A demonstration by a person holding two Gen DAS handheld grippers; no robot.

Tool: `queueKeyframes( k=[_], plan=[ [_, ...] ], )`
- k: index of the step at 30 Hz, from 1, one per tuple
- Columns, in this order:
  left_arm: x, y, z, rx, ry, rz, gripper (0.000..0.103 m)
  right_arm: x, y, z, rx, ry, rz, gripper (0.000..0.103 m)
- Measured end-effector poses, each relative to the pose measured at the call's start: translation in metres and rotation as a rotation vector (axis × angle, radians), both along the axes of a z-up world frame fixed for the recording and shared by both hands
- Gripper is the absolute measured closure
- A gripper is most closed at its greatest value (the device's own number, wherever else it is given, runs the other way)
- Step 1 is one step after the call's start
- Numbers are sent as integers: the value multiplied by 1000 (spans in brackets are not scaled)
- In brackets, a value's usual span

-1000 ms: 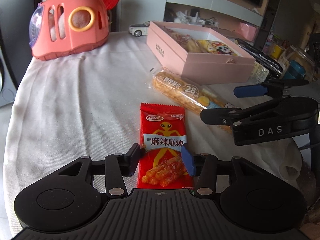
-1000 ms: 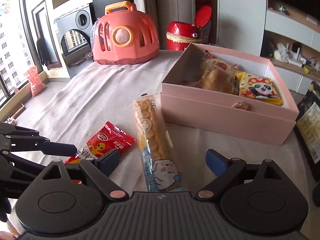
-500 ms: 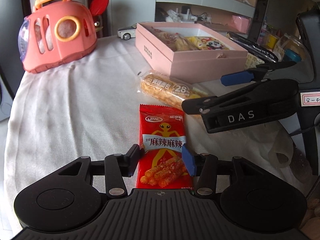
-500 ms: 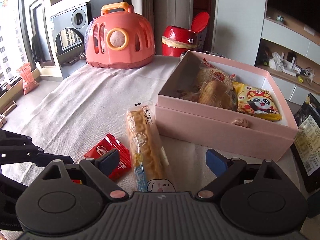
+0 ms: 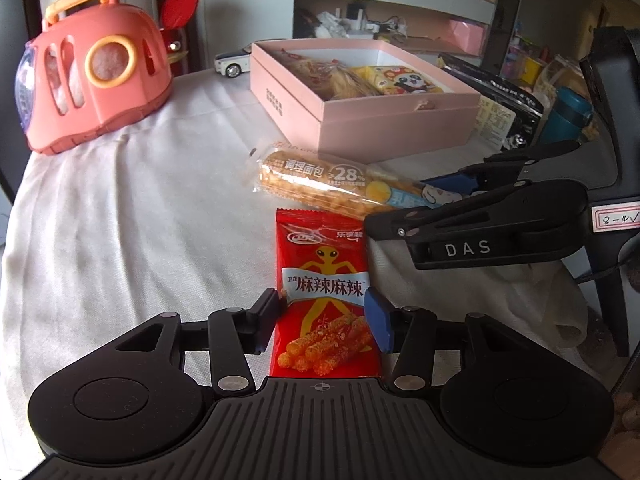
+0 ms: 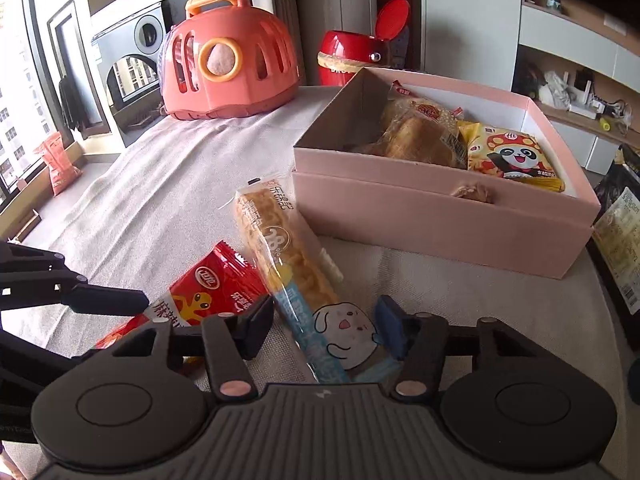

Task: Organize snacks
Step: 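Grasp the long wrapped stick snack with the right tool while the left tool grasps the red packet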

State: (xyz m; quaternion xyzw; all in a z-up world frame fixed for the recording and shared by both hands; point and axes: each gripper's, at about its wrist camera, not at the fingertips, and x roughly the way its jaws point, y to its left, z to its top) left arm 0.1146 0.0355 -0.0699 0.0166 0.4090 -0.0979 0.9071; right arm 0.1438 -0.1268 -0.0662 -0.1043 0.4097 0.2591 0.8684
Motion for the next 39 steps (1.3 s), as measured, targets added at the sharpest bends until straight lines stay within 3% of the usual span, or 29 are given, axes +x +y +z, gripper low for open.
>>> queueKeyframes(
  k=[3, 5, 13, 20, 22, 23, 25, 27, 30, 31, 33, 36, 39],
  plan=[
    [1, 7, -4, -73, 11, -64, 23, -3, 0, 0, -3, -7, 8, 47],
    [0, 10, -6, -102, 6, -83, 21, -3, 0, 0, -2, -8, 10, 47],
    [1, -7, -7, -21, 8, -68, 18, -4, -1, 0, -10, -21, 18, 44],
    [-5, -1, -8, -49, -17, -28, 26, 9, 17, 4, -36, -65, 92, 41],
    [-5, 1, -7, -46, -19, -15, 34, 16, 27, 0, -50, -52, 113, 41],
    [-6, 3, -6, -35, -23, 5, 44, 18, 30, -1, -51, -46, 121, 41],
    [-9, 9, -6, -69, -24, 20, 46, 20, 36, 0, -58, -46, 140, 42],
    [-13, 14, -6, -91, -31, 39, 49, 15, 38, 4, -80, -55, 169, 57],
    [-23, 12, -3, -80, -45, 44, 52, 3, 30, 16, -65, -32, 206, 72],
    [-27, 11, -2, -79, -47, 42, 53, -2, 23, 22, -47, -24, 210, 72],
    [-34, 10, -1, -85, -45, 36, 53, -13, 8, 35, -21, -29, 207, 84],
    [-42, 8, -1, -88, -41, 30, 53, -24, -16, 53, 26, -13, 199, 86],
    [-45, 8, -1, -89, -37, 57, 53, -29, -26, 61, -6, -49, 180, 83]
  ],
)
